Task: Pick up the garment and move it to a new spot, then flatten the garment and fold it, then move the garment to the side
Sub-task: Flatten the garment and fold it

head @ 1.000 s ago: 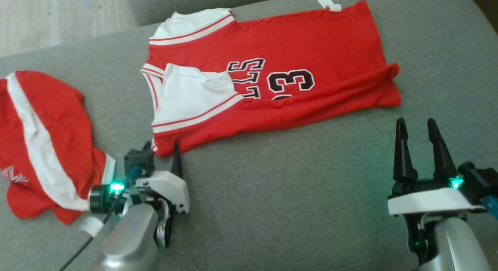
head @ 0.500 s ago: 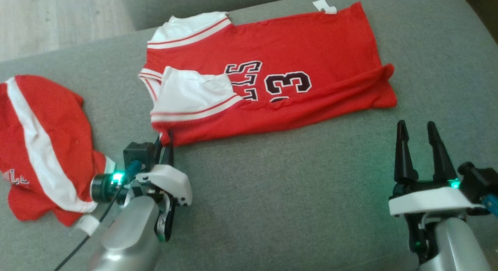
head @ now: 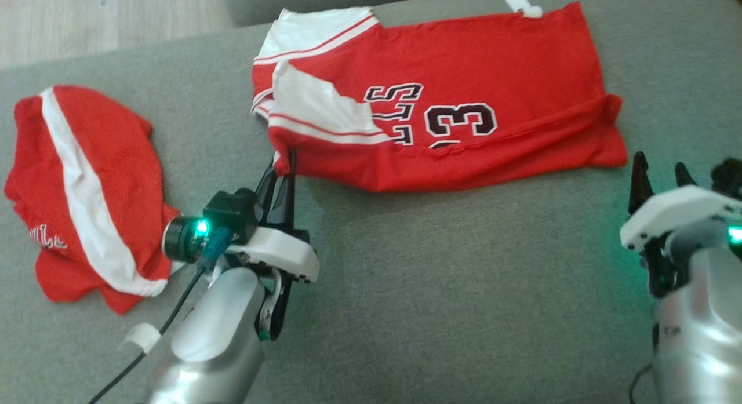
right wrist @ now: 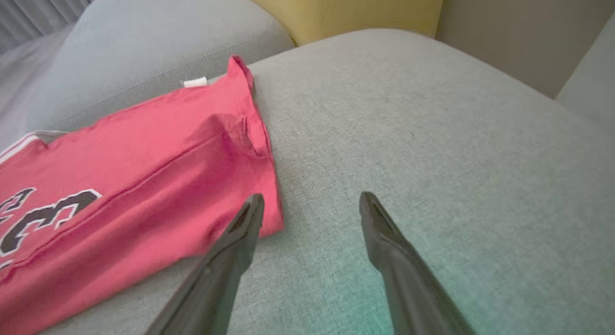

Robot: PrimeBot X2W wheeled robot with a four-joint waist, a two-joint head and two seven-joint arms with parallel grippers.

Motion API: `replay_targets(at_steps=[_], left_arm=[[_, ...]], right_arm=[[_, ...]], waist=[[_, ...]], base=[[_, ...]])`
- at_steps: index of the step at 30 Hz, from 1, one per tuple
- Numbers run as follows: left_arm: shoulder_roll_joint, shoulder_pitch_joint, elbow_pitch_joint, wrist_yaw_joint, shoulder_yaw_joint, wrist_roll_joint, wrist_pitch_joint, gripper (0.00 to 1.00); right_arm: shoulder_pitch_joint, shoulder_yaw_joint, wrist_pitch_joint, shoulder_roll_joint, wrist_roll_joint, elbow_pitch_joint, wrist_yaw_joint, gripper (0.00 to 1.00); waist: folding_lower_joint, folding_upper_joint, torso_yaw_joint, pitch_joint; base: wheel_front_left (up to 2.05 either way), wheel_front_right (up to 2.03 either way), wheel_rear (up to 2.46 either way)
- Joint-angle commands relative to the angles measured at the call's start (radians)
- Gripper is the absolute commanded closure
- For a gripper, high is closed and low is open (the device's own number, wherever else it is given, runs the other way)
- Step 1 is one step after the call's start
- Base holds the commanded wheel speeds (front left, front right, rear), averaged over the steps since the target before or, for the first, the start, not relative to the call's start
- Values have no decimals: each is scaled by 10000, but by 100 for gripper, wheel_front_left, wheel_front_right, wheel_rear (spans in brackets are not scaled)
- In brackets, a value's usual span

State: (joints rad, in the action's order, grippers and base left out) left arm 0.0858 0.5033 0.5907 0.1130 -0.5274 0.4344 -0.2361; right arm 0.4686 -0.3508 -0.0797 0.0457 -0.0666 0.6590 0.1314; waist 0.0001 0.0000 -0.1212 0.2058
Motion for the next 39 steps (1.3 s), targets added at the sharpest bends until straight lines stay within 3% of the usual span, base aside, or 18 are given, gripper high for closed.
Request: replay_targets(at_steps=[1,6,12,13,14,15,19,25,39], left_arm=[[77,504,-399,-32,202,-90,-125,100],[20,659,-613,-68,-8,-177,-112,100],[-11,759,-602,-88,-199,-216,-19,100],[-16,764,-573,-91,-231,-219,0,100],[-19,763,-533,-97,-262,-219,18,100],[-20,762,-499,-97,-276,-211,26,100],[-34,686,-273,-36,-254,-88,46,100],[68,445,198,29,-263,40,217,100],[446,-528,616,-248,-672,306,1211,100]], right_arm=[[531,86,-80,45,271,-30,-7,0],[1704,-726,-551,45,1410,1434,-7,0],[2375,-856,-1166,45,2595,2649,-7,0],[2391,-851,-1330,46,2841,2791,-7,20],[2376,-840,-1433,80,3165,2837,-7,73],[2369,-854,-1480,123,3438,2838,-7,100],[2430,-998,-1389,339,4013,2744,-7,100],[2292,-800,-886,797,3888,2721,-7,100],[797,692,-1092,1457,1901,2360,-7,100]], waist=[[-1,0,128,137],[-1,0,354,403],[-1,0,529,543],[-1,0,556,529],[-1,0,584,499],[-1,0,604,473],[-1,0,661,279],[-1,0,660,-170],[-1,0,653,-1683]], base=[[0,0,0],[0,0,0],[0,0,0],[0,0,0],[0,0,0],[0,0,0],[0,0,0],[0,0,0],[0,0,0]])
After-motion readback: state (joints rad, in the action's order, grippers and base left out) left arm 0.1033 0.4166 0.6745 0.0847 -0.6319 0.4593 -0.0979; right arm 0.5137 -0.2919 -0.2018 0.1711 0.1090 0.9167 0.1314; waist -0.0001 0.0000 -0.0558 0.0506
